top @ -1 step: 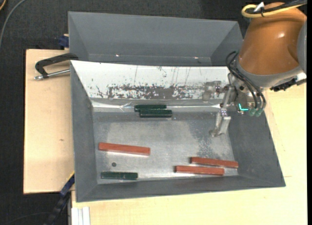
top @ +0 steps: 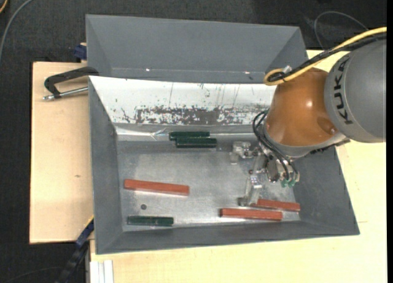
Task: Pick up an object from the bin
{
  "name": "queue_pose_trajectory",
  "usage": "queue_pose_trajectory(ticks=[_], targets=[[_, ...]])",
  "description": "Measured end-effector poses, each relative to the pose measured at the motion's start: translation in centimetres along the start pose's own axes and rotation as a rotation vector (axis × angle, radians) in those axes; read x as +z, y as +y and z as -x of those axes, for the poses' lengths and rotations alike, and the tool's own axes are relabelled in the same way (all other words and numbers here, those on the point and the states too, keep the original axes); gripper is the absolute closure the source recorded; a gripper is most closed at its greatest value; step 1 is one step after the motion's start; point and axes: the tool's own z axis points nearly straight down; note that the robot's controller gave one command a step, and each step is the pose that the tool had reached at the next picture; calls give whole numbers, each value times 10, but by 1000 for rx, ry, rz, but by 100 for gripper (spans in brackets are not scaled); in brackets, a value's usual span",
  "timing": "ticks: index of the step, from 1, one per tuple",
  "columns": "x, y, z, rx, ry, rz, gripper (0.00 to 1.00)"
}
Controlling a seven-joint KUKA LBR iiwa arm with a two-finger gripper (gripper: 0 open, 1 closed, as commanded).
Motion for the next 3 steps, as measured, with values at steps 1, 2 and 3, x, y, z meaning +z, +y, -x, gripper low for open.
queue_pose_trajectory(ticks=[1, 2, 3], targets=[[-13, 77, 22, -60, -8, 5, 0], [50, 149, -1, -135, 7, 3, 0], [46, 144, 1, -128, 0, 1, 100]])
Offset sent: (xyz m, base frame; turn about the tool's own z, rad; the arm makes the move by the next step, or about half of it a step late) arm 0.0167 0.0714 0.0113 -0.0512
